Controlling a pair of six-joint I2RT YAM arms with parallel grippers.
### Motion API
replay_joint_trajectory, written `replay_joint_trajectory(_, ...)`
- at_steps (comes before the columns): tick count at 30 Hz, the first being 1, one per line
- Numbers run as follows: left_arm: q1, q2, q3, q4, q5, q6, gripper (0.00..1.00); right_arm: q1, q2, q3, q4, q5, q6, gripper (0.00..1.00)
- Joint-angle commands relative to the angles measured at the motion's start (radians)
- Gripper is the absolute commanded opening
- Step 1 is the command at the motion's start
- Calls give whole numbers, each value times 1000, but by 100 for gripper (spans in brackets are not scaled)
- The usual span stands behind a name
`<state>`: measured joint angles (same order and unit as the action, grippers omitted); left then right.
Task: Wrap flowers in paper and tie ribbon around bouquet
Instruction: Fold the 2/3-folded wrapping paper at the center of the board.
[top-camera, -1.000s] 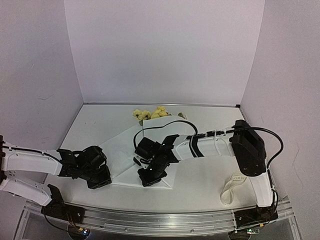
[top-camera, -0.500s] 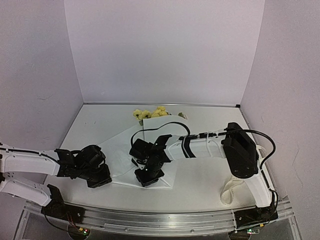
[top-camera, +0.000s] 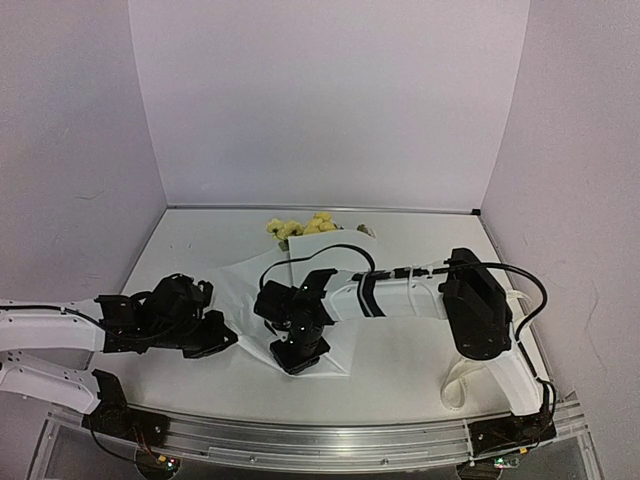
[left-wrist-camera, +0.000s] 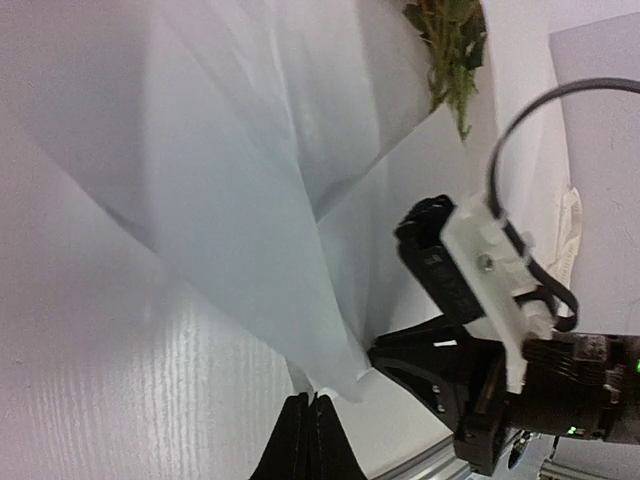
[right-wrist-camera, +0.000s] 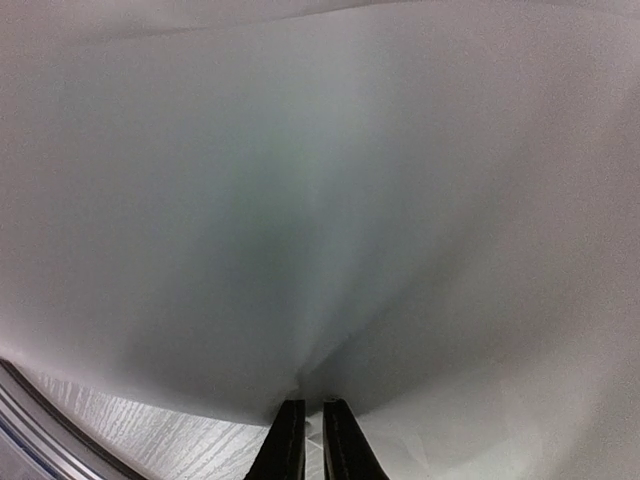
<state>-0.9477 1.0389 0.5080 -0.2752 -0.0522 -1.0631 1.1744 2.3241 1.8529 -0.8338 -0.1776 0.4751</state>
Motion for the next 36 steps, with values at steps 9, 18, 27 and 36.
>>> replay_joint_trajectory(9, -80, 77, 90, 218, 70, 152, 0, 5, 25, 24, -76, 4, -21, 10)
replay_joint_trajectory(18, -80, 18, 50, 125, -62, 95, 0, 2, -139, -26, -16, -134, -159, 12)
replay_joint_trajectory(27, -80, 37, 51, 139, -58, 115, 0, 0, -319, -98, -16, -238, -263, 14)
replay_joint_trajectory(36, -80, 56, 77, 158, -29, 158, 0, -91, -586, -410, 51, -61, -159, 12)
